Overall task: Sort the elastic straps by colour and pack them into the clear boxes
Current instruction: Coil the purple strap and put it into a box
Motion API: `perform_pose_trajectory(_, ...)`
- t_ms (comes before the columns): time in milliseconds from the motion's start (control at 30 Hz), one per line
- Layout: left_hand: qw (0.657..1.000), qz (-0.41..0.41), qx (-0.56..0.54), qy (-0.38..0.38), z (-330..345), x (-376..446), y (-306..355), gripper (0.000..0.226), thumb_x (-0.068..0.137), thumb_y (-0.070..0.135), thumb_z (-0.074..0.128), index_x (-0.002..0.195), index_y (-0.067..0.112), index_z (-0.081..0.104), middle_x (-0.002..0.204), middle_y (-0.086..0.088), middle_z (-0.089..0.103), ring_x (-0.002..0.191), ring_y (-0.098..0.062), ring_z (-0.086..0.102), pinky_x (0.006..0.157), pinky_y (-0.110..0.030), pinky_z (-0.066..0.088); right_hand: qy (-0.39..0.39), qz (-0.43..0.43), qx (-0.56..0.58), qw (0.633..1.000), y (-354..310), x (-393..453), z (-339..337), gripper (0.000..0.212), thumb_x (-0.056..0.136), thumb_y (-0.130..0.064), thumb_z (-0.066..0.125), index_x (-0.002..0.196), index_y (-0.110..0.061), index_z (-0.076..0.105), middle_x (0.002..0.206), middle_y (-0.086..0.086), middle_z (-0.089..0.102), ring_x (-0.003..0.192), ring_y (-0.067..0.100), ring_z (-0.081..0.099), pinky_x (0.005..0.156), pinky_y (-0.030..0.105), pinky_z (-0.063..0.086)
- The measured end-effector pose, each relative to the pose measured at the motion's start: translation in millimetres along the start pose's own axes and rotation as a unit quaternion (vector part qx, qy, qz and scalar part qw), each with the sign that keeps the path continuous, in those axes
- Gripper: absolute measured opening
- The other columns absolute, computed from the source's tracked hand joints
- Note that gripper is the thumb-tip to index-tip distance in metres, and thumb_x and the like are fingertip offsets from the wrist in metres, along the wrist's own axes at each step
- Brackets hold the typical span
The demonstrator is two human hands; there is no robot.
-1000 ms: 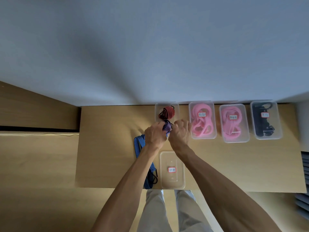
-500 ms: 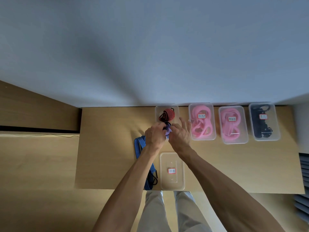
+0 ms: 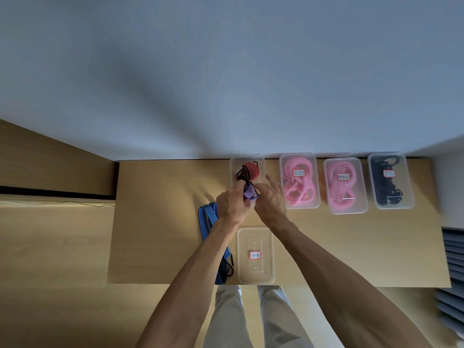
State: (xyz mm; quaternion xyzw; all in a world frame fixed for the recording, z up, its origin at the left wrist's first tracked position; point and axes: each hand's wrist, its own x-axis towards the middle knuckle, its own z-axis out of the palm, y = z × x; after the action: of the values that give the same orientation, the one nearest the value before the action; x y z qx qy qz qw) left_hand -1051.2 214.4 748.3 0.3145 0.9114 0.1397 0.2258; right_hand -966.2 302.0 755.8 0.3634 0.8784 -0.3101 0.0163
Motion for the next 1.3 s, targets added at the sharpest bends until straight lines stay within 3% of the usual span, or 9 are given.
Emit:
perform_pose_trajectory(167, 0.993, -0.043, -0.107, 0.013, -1.5, 5.0, -1.8, 0.055, 0.084, 0.041, 0.065, 0.131, 0.017, 0.050, 0.083, -0.011, 0.073, 0.082, -0.035, 0.067, 0.064, -0.034, 0.040, 0.122, 0.002, 0.072, 0.990, -10.9, 0.9, -9.3, 0.031, 0.073, 0.012, 0.063, 0.102, 0.004, 0.072, 0.104, 0.015, 0.073, 0.115, 0.038, 0.061, 0.096, 0.050, 0.047)
perform_pose_trajectory(400, 0.987, -0.066, -0.149, -0.006, -1.2, 8.4, -5.7, 0.044, 0.098, 0.037, 0.056, 0.134, 0.014, 0.046, 0.090, -0.017, 0.073, 0.088, -0.041, 0.066, 0.067, -0.041, 0.044, 0.062, -0.006, 0.081, 0.995, -15.3, -3.1, -9.7, 0.024, 0.079, 0.002, 0.063, 0.099, -0.004, 0.074, 0.094, 0.013, 0.071, 0.089, 0.037, 0.064, 0.078, 0.044, 0.051)
perform_pose_trajectory(567, 0.974, -0.076, -0.211, -0.001, -5.5, 5.3, -5.4, 0.040, 0.094, 0.013, 0.051, 0.133, 0.013, 0.051, 0.095, -0.020, 0.072, 0.088, -0.042, 0.065, 0.064, -0.040, 0.045, -0.037, -0.043, -0.029, 0.998, -6.4, 1.7, -7.7, 0.044, 0.074, -0.001, 0.069, 0.117, -0.014, 0.070, 0.119, 0.001, 0.067, 0.111, 0.029, 0.057, 0.091, 0.041, 0.045)
perform_pose_trajectory(767, 0.980, -0.051, -0.188, 0.043, -5.8, -0.4, -7.9, 0.023, 0.093, 0.014, 0.060, 0.113, 0.015, 0.071, 0.099, -0.006, 0.077, 0.094, -0.029, 0.071, 0.078, -0.040, 0.056, 0.022, -0.004, 0.022, 1.000, -13.8, 8.9, 0.3, 0.018, 0.077, 0.003, 0.070, 0.093, -0.007, 0.070, 0.092, 0.006, 0.068, 0.089, 0.031, 0.058, 0.069, 0.040, 0.048)
perform_pose_trajectory(867, 0.974, -0.088, -0.204, 0.037, -9.7, 5.0, -6.1, 0.023, 0.093, 0.021, 0.062, 0.112, 0.017, 0.074, 0.103, -0.005, 0.077, 0.099, -0.027, 0.070, 0.080, -0.035, 0.054, 0.065, -0.059, 0.075, 0.993, -16.6, 4.7, 0.5, 0.024, 0.067, 0.020, 0.067, 0.081, 0.000, 0.070, 0.079, 0.009, 0.068, 0.076, 0.034, 0.059, 0.063, 0.038, 0.049)
perform_pose_trajectory(967, 0.972, -0.103, -0.213, 0.015, -14.4, 9.4, -6.1, 0.028, 0.086, 0.017, 0.065, 0.113, 0.018, 0.072, 0.104, -0.005, 0.077, 0.101, -0.028, 0.070, 0.081, -0.036, 0.055, 0.082, -0.057, 0.097, 0.990, -16.4, 5.1, -0.7, 0.034, 0.066, 0.024, 0.060, 0.090, 0.004, 0.072, 0.091, 0.015, 0.071, 0.078, 0.034, 0.065, 0.067, 0.035, 0.052)
perform_pose_trajectory(1033, 0.982, -0.084, -0.167, -0.002, -15.0, 9.9, -4.6, 0.026, 0.082, 0.024, 0.072, 0.108, 0.024, 0.071, 0.096, -0.004, 0.077, 0.094, -0.030, 0.069, 0.070, -0.034, 0.052, 0.073, -0.037, 0.091, 0.992, -14.6, 5.7, -0.9, 0.035, 0.068, 0.022, 0.062, 0.095, 0.004, 0.072, 0.100, 0.015, 0.071, 0.087, 0.032, 0.065, 0.071, 0.029, 0.051)
perform_pose_trajectory(1133, 0.993, -0.052, -0.108, -0.002, -12.9, 7.4, -1.5, 0.040, 0.076, 0.030, 0.076, 0.115, 0.027, 0.065, 0.094, -0.003, 0.075, 0.090, -0.032, 0.068, 0.067, -0.032, 0.047, 0.042, 0.005, 0.061, 0.997, -12.5, 7.9, 1.1, 0.032, 0.075, 0.011, 0.065, 0.103, -0.002, 0.073, 0.104, 0.012, 0.071, 0.107, 0.032, 0.059, 0.082, 0.038, 0.048)
perform_pose_trajectory(1300, 0.985, -0.091, -0.140, 0.045, -8.2, 8.6, -0.6, 0.034, 0.088, 0.026, 0.070, 0.120, 0.022, 0.060, 0.096, -0.007, 0.075, 0.091, -0.035, 0.068, 0.070, -0.037, 0.048, 0.058, 0.056, 0.101, 0.992, -20.3, 16.4, -3.9, 0.010, 0.086, -0.008, 0.066, 0.095, -0.006, 0.071, 0.098, 0.009, 0.070, 0.104, 0.028, 0.056, 0.082, 0.040, 0.045)
